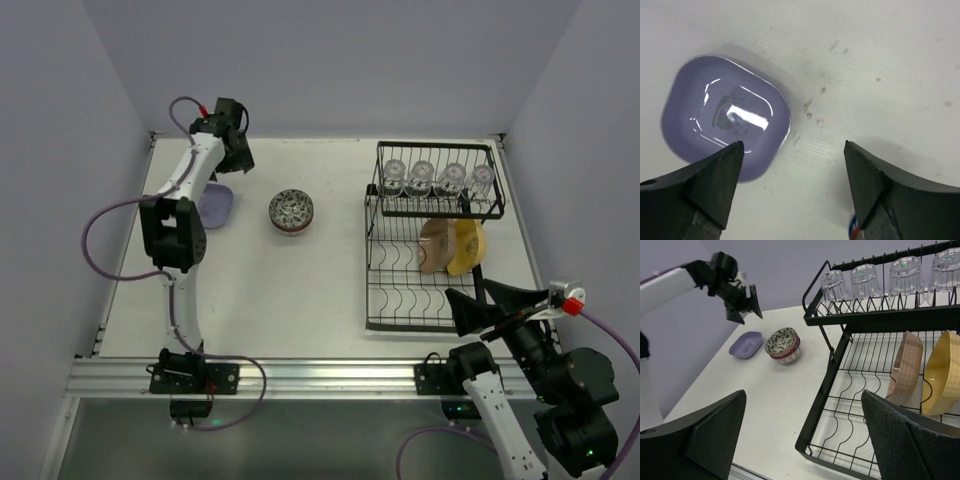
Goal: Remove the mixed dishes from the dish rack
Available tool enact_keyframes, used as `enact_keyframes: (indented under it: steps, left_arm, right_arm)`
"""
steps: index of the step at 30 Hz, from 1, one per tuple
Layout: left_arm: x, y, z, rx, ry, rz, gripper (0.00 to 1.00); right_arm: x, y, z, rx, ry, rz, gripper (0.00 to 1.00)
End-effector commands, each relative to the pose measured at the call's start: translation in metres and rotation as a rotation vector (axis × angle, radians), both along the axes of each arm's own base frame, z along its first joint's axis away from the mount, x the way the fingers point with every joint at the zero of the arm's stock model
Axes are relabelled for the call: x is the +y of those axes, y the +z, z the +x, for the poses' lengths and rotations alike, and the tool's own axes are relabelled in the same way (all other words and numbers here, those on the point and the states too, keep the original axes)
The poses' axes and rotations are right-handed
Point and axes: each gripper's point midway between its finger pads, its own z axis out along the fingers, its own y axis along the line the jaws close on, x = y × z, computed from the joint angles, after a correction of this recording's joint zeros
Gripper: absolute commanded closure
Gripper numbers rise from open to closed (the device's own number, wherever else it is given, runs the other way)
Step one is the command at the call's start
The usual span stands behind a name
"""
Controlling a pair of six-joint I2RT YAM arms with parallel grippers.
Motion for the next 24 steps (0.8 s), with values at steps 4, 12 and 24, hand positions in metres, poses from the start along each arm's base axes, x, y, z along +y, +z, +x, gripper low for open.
enact_keyframes:
  steps: [4, 12, 24]
  left_arm:
    - [-0.132, 0.246, -0.088, -0.699, -0.38, -0.169, 0.03]
    - [-0.269, 0.251, -0.247, -1.03, -0.812, -0.66, 0.0]
    - [-0.446, 0.113, -0.333, -0.783, -1.006, -0.624, 0.0]
  right_arm:
    - [-0.011, 0.011, 0.004, -0.034, -0.062, -0.002, 0.01]
    - [-0.031, 0.01, 0.007, 0.006, -0.184, 0.016, 0.01]
    - [-0.032, 0.008, 0.007, 0.018, -0.191, 0.03, 0.01]
